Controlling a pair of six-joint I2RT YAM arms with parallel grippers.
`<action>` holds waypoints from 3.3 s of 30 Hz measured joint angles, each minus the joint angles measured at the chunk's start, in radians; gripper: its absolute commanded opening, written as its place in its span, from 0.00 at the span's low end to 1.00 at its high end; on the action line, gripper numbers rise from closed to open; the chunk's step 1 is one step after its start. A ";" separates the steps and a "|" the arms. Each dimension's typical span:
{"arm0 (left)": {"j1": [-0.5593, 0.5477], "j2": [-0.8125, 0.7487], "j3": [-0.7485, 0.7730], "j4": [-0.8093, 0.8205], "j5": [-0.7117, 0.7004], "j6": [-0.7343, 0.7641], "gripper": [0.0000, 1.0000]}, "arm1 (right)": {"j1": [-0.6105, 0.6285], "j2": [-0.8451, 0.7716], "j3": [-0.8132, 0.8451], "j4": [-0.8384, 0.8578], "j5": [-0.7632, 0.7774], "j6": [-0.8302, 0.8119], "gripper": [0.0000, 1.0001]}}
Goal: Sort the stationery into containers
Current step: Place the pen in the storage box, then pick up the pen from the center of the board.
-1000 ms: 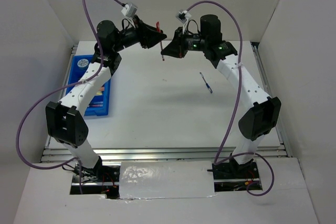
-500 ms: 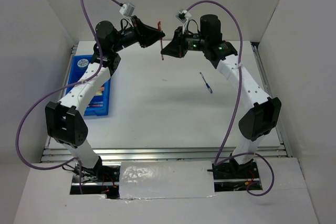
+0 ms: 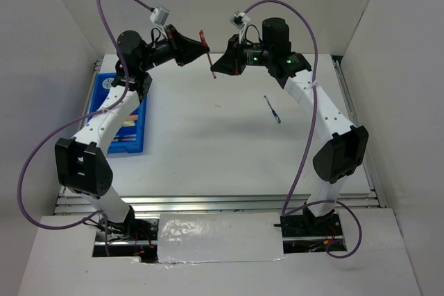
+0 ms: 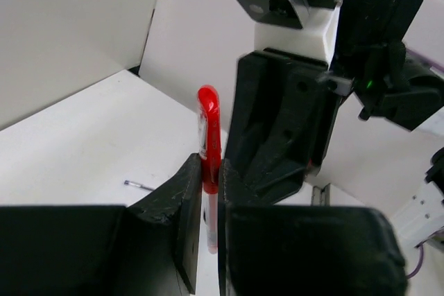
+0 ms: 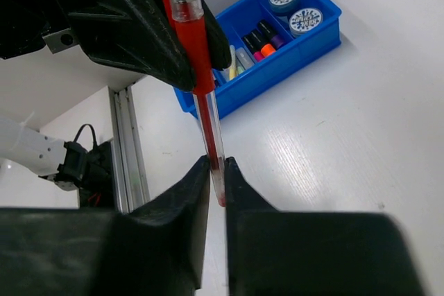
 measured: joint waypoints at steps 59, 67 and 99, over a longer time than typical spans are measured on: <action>0.513 0.082 -0.039 -1.715 -0.406 2.480 0.17 | -0.251 -0.209 -0.443 -0.220 0.419 -0.334 0.78; 0.536 0.123 -0.040 -1.712 -0.430 2.476 0.29 | -0.251 -0.201 -0.468 -0.225 0.455 -0.356 0.80; 0.400 -0.097 0.158 -1.309 -0.044 1.664 0.56 | -0.339 0.206 -0.373 -0.251 0.637 -0.435 0.54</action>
